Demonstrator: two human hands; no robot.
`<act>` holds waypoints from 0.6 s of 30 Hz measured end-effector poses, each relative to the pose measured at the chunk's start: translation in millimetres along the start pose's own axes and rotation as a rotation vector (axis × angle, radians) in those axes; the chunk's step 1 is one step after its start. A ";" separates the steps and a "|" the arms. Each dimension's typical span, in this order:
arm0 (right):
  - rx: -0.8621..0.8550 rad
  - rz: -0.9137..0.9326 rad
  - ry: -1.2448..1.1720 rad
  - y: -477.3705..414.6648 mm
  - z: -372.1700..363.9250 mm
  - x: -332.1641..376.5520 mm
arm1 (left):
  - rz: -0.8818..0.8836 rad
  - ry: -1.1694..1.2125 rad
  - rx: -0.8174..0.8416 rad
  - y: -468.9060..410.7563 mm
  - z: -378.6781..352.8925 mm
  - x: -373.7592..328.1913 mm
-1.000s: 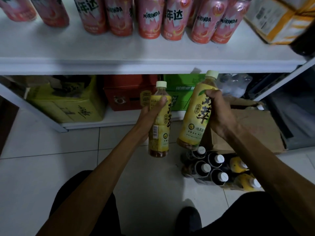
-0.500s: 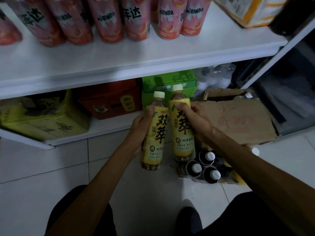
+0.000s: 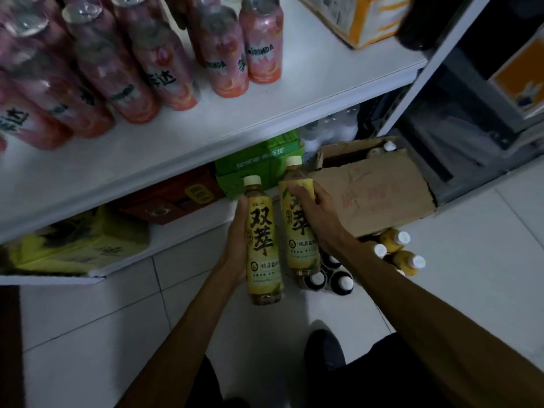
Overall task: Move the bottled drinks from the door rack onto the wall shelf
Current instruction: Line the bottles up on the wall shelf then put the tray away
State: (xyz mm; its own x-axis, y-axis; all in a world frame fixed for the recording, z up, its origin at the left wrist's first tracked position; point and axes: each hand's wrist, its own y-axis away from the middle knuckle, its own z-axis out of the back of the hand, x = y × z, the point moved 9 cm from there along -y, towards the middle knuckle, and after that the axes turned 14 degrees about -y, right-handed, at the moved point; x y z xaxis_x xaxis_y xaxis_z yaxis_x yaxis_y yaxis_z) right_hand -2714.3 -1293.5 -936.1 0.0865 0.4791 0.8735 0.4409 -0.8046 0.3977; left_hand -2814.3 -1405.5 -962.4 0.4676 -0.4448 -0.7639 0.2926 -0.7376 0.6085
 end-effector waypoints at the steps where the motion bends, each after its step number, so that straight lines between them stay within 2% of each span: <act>1: -0.014 -0.004 -0.033 8.2 -0.7 5.8 | 0.021 0.024 0.018 10.1 -10.1 -7.6; 5: -0.178 -0.102 -0.171 55.9 16.3 21.7 | 0.056 -0.011 0.004 51.2 -32.5 -37.2; 8: -0.223 -0.136 -0.188 99.1 32.3 48.0 | 0.068 -0.080 0.000 82.3 -41.4 -62.0; 12: -0.362 -0.143 -0.182 155.9 57.3 108.2 | 0.052 -0.072 -0.014 128.2 -59.2 -105.3; 14: -0.389 -0.182 -0.214 183.0 56.4 140.2 | 0.031 -0.080 -0.024 155.2 -71.2 -134.2; 18: -0.379 -0.181 -0.245 226.1 42.5 214.2 | -0.043 -0.108 0.086 211.1 -112.2 -207.9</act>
State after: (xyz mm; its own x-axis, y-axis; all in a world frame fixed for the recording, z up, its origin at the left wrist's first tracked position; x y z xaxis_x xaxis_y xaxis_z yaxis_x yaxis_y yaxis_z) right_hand -2558.1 -1357.9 -671.0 0.2661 0.6553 0.7070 0.1156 -0.7498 0.6515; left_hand -2756.2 -1411.8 -651.1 0.3628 -0.4605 -0.8102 0.2360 -0.7957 0.5579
